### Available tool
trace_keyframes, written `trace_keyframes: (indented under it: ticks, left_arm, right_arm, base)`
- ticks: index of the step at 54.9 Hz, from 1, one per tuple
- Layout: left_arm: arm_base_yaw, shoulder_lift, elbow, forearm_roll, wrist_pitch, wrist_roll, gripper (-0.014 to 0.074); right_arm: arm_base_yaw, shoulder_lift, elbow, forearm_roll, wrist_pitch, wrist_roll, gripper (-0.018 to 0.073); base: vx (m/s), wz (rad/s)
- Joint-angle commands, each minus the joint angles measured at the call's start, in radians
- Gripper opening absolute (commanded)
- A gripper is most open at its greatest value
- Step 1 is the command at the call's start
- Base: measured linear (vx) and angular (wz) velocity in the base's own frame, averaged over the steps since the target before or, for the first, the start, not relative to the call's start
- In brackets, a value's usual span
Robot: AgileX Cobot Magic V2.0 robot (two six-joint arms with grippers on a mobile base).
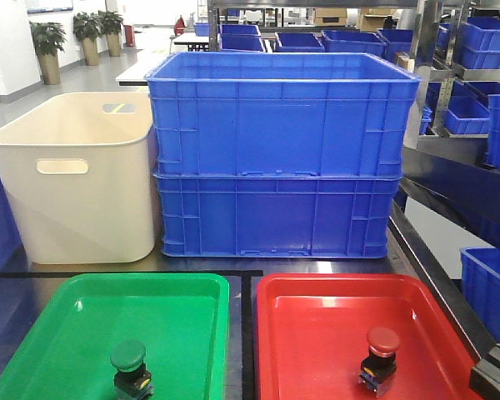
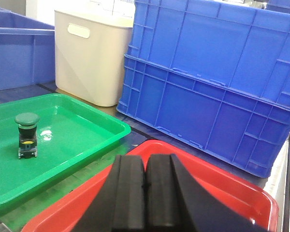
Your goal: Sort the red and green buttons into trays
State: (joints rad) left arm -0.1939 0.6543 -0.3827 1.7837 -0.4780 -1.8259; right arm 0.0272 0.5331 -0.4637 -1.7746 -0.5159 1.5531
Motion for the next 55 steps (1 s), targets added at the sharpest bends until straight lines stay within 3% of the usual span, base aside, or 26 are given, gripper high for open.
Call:
trace_keyframes:
  ticks: [1, 22, 27, 30, 34, 37, 40, 41, 44, 47, 49, 51, 55]
  left_arm:
    - [-0.004, -0.004, -0.028, 0.002, 0.010, -0.012, -0.0004]
    - [-0.004, -0.003, -0.028, -0.002, 0.010, -0.016, -0.0004]
    - [-0.004, -0.003, -0.028, -0.117, 0.006, -0.022, -0.0004]
    - [-0.004, -0.003, -0.021, -0.213, 0.002, 0.027, -0.0004]
    - [-0.004, -0.003, -0.007, -0.407, -0.002, 0.267, -0.0004]
    - [-0.004, -0.003, 0.011, -0.699, 0.000, 0.563, -0.0004]
    - [-0.004, -0.003, 0.032, -0.940, 0.000, 0.848, -0.0004]
    - [-0.004, -0.003, 0.043, -1.079, 0.002, 0.944, -0.0004]
    - [-0.004, -0.003, 0.063, -1.357, 0.018, 1.184, -0.0004]
    - [-0.004, -0.003, 0.083, -1.534, 0.044, 1.339, -0.0004]
    - [-0.004, -0.008, 0.098, -1.622, 0.071, 1.402, -0.0004]
    - [-0.004, -0.020, 0.111, -1.681, 0.107, 1.464, -0.0004]
    - [-0.004, -0.101, 0.156, -1.726, 0.177, 1.549, -0.0004]
  right_arm:
    - [-0.007, 0.002, -0.027, -0.010, 0.018, 0.002, -0.0012]
    - [-0.007, 0.002, -0.027, -0.010, 0.018, 0.002, -0.0012]
    - [-0.007, 0.002, -0.027, -0.010, 0.018, 0.002, -0.0012]
    - [-0.007, 0.002, -0.027, -0.010, 0.018, 0.002, -0.0012]
    - [-0.007, 0.002, -0.027, -0.010, 0.017, 0.002, -0.0012]
    - [-0.007, 0.002, -0.027, -0.010, 0.017, 0.002, -0.0012]
    - [-0.007, 0.002, -0.027, -0.010, 0.017, 0.002, -0.0012]
    - [-0.007, 0.002, -0.027, -0.010, 0.017, 0.002, -0.0012]
    - [-0.007, 0.002, -0.027, -0.010, 0.017, 0.002, -0.0012]
    - [-0.007, 0.002, -0.027, -0.010, 0.017, 0.002, -0.0012]
    - [-0.007, 0.002, -0.027, -0.010, 0.017, 0.002, -0.0012]
    - [-0.007, 0.002, -0.027, -0.010, 0.017, 0.002, -0.0012]
    - [-0.007, 0.002, -0.027, -0.010, 0.017, 0.002, -0.0012]
  base:
    - [0.00, 0.00]
    - [0.00, 0.00]
    - [0.00, 0.00]
    - [0.00, 0.00]
    - [0.00, 0.00]
    - [0.00, 0.00]
    - [0.00, 0.00]
    - [0.00, 0.00]
    - [0.00, 0.00]
    - [0.00, 0.00]
    - [0.00, 0.00]
    - [0.00, 0.00]
    - [0.00, 0.00]
